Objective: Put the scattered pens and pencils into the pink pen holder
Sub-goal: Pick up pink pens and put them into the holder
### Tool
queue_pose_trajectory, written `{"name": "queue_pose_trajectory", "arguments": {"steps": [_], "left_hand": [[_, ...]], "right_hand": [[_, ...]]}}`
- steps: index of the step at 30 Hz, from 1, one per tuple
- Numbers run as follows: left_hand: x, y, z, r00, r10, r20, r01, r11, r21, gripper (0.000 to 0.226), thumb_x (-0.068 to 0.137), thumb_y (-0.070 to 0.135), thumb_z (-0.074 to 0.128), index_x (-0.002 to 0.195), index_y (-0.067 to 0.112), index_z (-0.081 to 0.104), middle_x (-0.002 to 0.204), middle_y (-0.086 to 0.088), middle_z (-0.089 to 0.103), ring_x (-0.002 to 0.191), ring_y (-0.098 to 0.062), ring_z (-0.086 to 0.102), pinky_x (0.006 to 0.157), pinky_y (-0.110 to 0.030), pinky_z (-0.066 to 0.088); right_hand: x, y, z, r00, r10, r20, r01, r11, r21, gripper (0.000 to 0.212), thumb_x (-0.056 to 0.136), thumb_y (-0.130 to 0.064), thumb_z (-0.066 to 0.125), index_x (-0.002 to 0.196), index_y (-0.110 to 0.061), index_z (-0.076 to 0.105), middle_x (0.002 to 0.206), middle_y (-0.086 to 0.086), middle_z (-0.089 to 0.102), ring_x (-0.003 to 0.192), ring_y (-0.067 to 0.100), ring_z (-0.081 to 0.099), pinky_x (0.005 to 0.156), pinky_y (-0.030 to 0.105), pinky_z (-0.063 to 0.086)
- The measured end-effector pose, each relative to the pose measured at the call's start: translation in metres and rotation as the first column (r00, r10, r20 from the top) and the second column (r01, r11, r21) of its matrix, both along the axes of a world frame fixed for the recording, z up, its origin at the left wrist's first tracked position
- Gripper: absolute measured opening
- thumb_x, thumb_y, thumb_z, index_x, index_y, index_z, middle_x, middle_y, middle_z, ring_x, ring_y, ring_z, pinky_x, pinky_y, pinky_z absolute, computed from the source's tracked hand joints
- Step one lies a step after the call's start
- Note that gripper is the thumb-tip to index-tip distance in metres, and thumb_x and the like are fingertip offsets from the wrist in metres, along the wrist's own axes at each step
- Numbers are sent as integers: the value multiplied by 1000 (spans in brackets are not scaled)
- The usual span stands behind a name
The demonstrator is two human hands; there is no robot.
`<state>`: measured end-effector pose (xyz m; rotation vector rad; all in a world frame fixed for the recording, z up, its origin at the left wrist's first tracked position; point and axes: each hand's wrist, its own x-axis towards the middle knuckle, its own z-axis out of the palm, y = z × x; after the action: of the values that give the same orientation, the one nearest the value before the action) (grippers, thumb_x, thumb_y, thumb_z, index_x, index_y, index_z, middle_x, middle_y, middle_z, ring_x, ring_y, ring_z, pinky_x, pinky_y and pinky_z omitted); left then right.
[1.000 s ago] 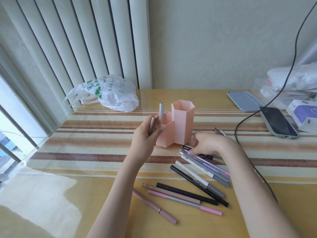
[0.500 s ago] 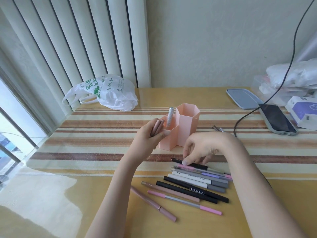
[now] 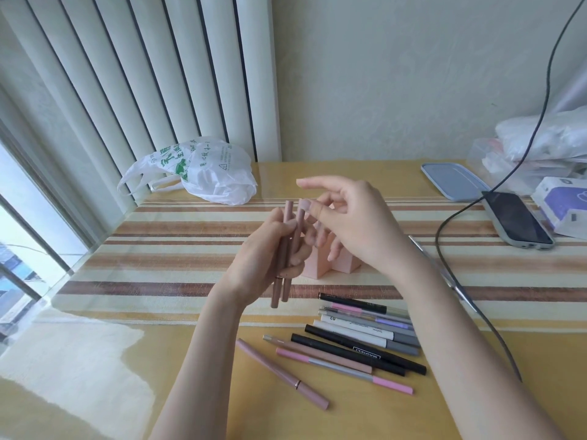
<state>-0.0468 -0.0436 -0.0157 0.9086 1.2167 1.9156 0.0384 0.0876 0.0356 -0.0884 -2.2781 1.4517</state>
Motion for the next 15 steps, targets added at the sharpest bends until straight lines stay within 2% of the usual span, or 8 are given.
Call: {"name": "queue_pose_trajectory", "arguments": {"steps": [3, 5, 7, 10, 12, 15], "left_hand": [[3, -2, 1, 999, -16, -35, 16, 1000, -1, 8, 94, 13, 39, 102, 14, 36, 77, -3, 58, 53, -10, 43, 41, -17, 33], [4, -3, 2, 999, -16, -42, 15, 1000, -4, 10, 95, 15, 41, 103, 12, 37, 77, -2, 61, 57, -11, 48, 42, -17, 36], [5, -5, 2, 998, -53, -46, 52, 998, -23, 14, 96, 17, 42, 108, 8, 42, 79, -5, 64, 62, -14, 56, 44, -19, 42], [4, -7, 3, 985, -167, -35, 165, 985, -54, 26, 97, 15, 44, 119, 3, 50, 91, -9, 69, 74, -18, 65, 51, -24, 54], [3, -9, 4, 974, -226, -9, 225, 973, -49, 28, 97, 13, 44, 122, 5, 54, 103, -13, 69, 81, -20, 68, 54, -25, 57], [1, -11, 3, 973, -231, 10, 231, 972, -41, 29, 94, 14, 48, 121, 9, 59, 114, -13, 68, 80, -18, 70, 47, -22, 55]], "right_hand": [[0, 2, -2, 999, -34, -1, 34, 998, 59, 13, 91, -18, 62, 101, -19, 71, 70, -2, 65, 49, 16, 61, 34, 23, 43], [1, 4, 0, 999, -45, -2, 45, 998, 37, 10, 92, -19, 61, 95, -19, 70, 68, 1, 65, 51, 15, 59, 35, 22, 40], [1, 6, 2, 997, -70, -31, 67, 992, -108, 11, 94, -18, 57, 94, -14, 67, 76, 3, 69, 54, 14, 61, 34, 21, 40], [2, 14, 7, 989, -137, -61, 108, 930, -350, 16, 98, -12, 47, 97, -10, 63, 85, 7, 73, 54, 14, 62, 35, 20, 40], [3, 20, 9, 984, -156, -88, 107, 907, -407, 19, 99, -10, 44, 100, -9, 63, 85, 7, 73, 52, 12, 60, 37, 20, 42], [5, 26, 10, 976, -187, -113, 116, 881, -459, 22, 99, -8, 41, 98, -11, 63, 83, 7, 72, 50, 12, 59, 39, 20, 44]]}}
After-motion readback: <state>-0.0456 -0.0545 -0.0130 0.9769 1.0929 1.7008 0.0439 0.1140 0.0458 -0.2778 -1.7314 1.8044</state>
